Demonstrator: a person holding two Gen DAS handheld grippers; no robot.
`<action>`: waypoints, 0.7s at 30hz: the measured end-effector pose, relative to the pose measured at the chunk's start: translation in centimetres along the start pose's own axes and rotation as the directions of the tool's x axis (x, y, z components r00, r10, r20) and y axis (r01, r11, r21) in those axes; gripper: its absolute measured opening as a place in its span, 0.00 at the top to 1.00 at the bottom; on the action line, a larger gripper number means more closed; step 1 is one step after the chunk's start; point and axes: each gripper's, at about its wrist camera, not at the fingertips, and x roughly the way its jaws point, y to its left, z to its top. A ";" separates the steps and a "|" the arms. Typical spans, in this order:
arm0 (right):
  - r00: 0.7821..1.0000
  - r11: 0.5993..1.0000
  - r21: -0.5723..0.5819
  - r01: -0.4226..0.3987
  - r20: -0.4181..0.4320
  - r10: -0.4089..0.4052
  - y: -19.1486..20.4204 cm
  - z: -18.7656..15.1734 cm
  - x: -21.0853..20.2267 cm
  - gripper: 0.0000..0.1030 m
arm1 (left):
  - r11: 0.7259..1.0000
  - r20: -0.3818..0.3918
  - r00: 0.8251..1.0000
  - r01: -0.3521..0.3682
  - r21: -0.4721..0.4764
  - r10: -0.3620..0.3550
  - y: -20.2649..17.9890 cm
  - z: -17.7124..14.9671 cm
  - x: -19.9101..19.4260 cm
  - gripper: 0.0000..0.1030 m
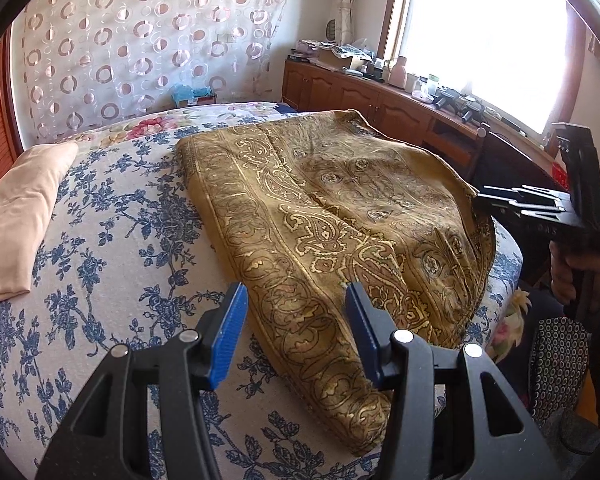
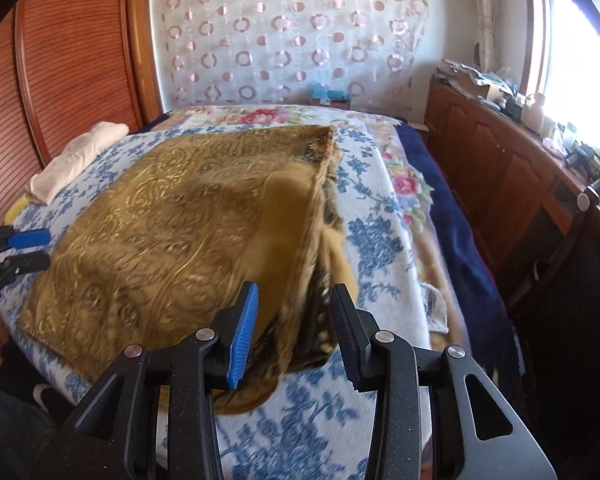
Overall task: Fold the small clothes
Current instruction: 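Pinch and straighten the folded shirt edge with the right gripper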
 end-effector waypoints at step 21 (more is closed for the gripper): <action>0.994 0.999 0.023 0.031 0.108 -0.034 -1.0 -0.9 -3.4 0.99 | 1.000 -0.033 0.999 0.000 -0.008 0.000 0.3 -1.7 -0.4 0.52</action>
